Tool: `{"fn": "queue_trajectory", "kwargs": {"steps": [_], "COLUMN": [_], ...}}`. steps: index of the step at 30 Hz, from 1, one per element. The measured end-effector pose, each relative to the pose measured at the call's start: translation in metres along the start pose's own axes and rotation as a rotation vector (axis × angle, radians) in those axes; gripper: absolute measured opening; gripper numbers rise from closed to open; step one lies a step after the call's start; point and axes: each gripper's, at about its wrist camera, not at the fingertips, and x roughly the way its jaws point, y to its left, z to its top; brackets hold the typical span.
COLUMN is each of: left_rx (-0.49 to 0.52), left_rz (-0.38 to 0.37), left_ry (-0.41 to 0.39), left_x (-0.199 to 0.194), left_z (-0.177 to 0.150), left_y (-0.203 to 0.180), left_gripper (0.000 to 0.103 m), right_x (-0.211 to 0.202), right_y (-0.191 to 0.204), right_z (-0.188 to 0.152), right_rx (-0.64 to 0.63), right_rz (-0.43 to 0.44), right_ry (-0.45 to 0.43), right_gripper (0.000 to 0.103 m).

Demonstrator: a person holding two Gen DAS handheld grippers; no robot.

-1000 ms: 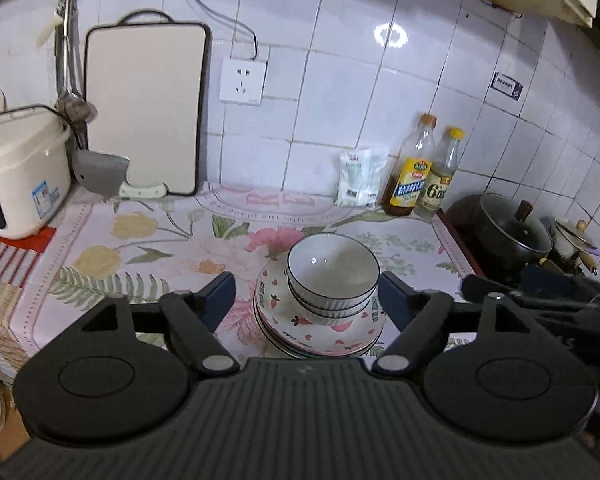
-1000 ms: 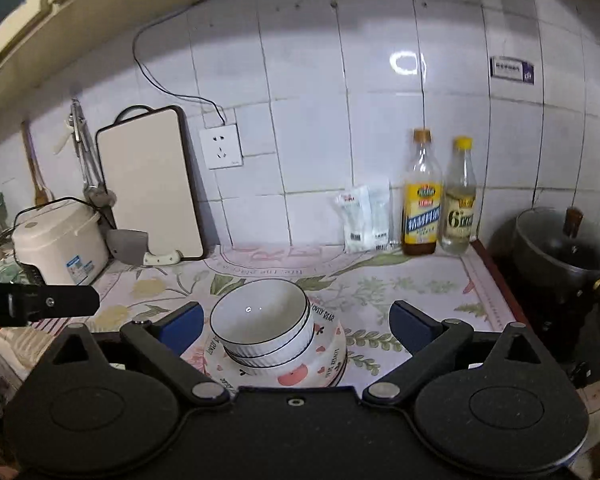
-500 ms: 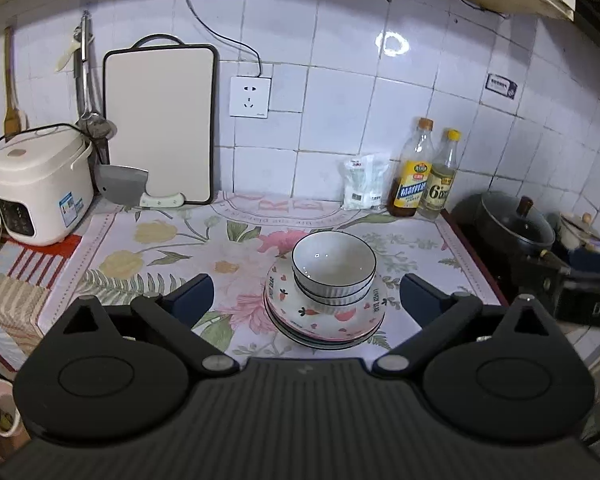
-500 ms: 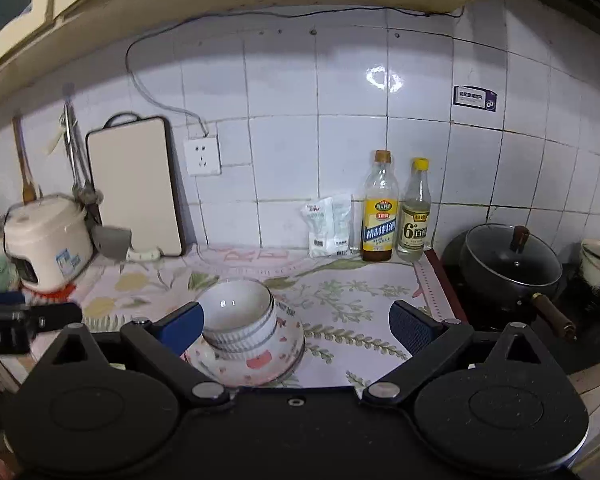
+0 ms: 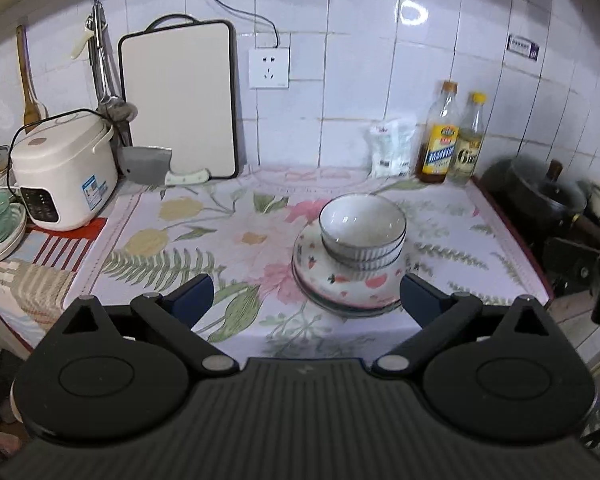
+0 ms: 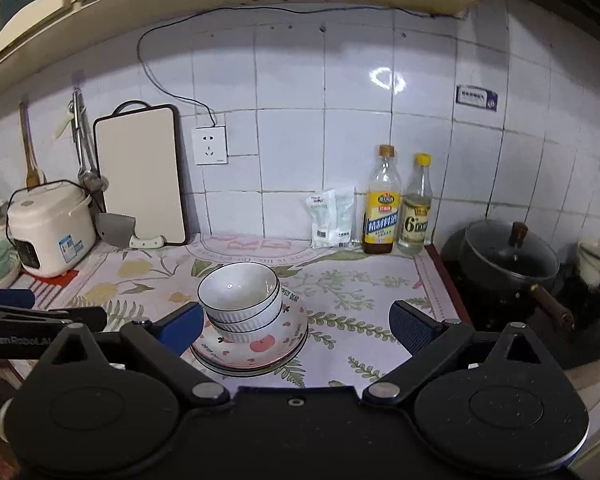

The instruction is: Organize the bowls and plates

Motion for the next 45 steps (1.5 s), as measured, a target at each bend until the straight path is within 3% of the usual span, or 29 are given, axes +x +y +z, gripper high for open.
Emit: {"fn": "queue_trajectory", "kwargs": {"steps": [7, 23, 31, 45], "left_rx": [0.022, 0.032, 0.056, 0.045], "left_rz": [0.023, 0.081, 0.091, 0.080], "left_ry": [0.013, -0.037, -0.031, -0.036], "left_x": [0.002, 0.000, 0.002, 0.002], "left_z": [-0.010, -0.020, -0.025, -0.035], "left_y": [0.000, 0.001, -0.001, -0.002], "left_gripper": [0.101, 0.101, 0.101, 0.101], "right_x": [0.005, 0.012, 0.009, 0.008], "right_y": [0.006, 0.009, 0.015, 0.009], "right_z": [-0.006, -0.022, -0.025, -0.030], "right_rx": [-0.030, -0.022, -0.062, -0.023], "right_rz": [-0.020, -0.030, -0.072, -0.060], "right_ry": [0.008, -0.014, -0.052, -0.056], "right_gripper": [0.101, 0.101, 0.101, 0.101]}}
